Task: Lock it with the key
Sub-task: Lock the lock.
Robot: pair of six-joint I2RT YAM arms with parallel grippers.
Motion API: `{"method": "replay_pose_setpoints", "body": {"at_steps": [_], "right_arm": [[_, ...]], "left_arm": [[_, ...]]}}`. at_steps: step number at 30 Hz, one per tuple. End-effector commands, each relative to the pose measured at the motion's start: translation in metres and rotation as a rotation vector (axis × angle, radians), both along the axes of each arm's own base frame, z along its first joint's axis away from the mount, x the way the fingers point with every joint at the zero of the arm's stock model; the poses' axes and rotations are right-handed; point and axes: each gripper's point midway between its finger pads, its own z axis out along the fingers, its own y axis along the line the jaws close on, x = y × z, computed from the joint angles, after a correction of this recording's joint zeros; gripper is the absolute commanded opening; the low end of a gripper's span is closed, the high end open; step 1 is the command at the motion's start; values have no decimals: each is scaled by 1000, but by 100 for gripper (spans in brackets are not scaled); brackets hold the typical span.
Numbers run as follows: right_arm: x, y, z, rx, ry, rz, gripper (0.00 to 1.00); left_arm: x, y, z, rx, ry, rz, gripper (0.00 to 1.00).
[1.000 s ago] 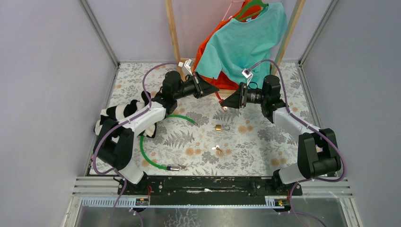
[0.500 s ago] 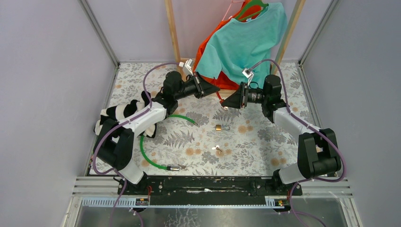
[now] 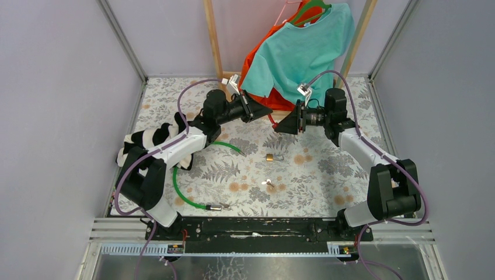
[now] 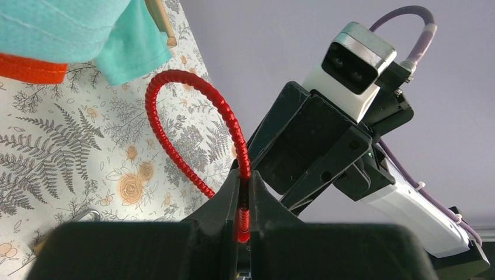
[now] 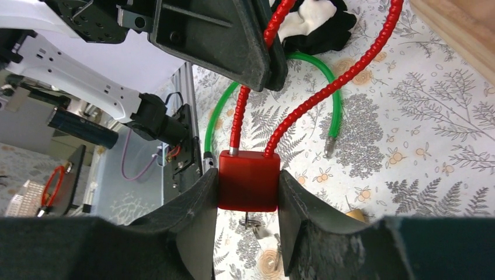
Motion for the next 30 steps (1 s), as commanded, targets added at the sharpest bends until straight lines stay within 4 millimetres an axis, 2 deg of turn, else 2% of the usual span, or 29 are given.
{"method": "replay_pose_setpoints", "body": {"at_steps": [1, 8, 15, 20, 23, 26, 30], "right_arm": [[12, -1, 74, 11, -409, 35, 0], [6, -6, 75, -46, -477, 48, 0], [8, -7, 78, -61, -499, 30, 0], [26, -12, 79, -110, -495, -61, 0], [31, -15, 76, -143, -498, -85, 0], [34, -19, 65, -188, -495, -93, 0], [30, -26, 46, -266, -493, -85, 0]], "left_arm": [[-34, -15, -60, 96, 190, -114, 0], [-43, -26, -66, 93, 222, -148, 0], [-56, -39, -68, 69, 256, -191, 0], [-63, -43, -67, 67, 256, -208, 0], [-60, -40, -66, 66, 252, -195, 1], [-51, -31, -64, 72, 245, -161, 10], [-31, -15, -52, 53, 227, -110, 22]]}}
